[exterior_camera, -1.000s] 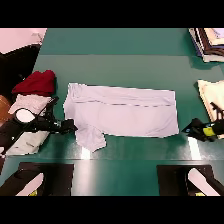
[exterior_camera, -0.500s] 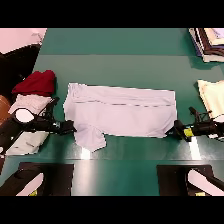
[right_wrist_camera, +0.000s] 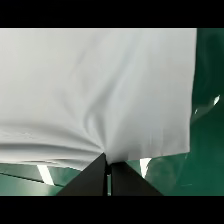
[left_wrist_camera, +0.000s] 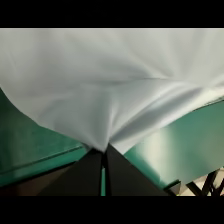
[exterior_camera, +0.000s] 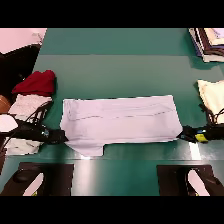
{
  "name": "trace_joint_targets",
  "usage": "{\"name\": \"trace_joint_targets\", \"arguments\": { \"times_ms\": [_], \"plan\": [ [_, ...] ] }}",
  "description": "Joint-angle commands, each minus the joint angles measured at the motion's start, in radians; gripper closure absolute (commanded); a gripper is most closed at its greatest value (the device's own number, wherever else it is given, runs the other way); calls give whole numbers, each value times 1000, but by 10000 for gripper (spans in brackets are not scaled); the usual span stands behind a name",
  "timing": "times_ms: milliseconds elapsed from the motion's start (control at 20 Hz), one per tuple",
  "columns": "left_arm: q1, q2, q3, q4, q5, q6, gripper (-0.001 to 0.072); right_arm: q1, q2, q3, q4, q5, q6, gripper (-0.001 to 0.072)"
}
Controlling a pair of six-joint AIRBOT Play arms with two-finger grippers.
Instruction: Fold the shirts.
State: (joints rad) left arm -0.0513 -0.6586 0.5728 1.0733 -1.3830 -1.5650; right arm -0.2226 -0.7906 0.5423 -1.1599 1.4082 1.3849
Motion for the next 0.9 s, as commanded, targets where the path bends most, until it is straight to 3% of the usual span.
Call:
{"name": "trace_joint_targets", "arguments": {
  "times_ms": [0,350,750,800,850],
  "plan": [
    [0,8,69,22,80,-24,689,36,39,105,-40,21,30,702],
    [0,-352,271,61,304,103,688,267,-393,427,-39,-137,70,702],
    [0,-652,403,42,471,159,685,288,-704,718,-35,-138,72,698],
    [0,-653,403,33,491,159,682,288,-724,746,-35,-133,72,607],
    [0,-653,408,26,499,159,460,287,-739,771,-35,-132,64,404]
  ]
}}
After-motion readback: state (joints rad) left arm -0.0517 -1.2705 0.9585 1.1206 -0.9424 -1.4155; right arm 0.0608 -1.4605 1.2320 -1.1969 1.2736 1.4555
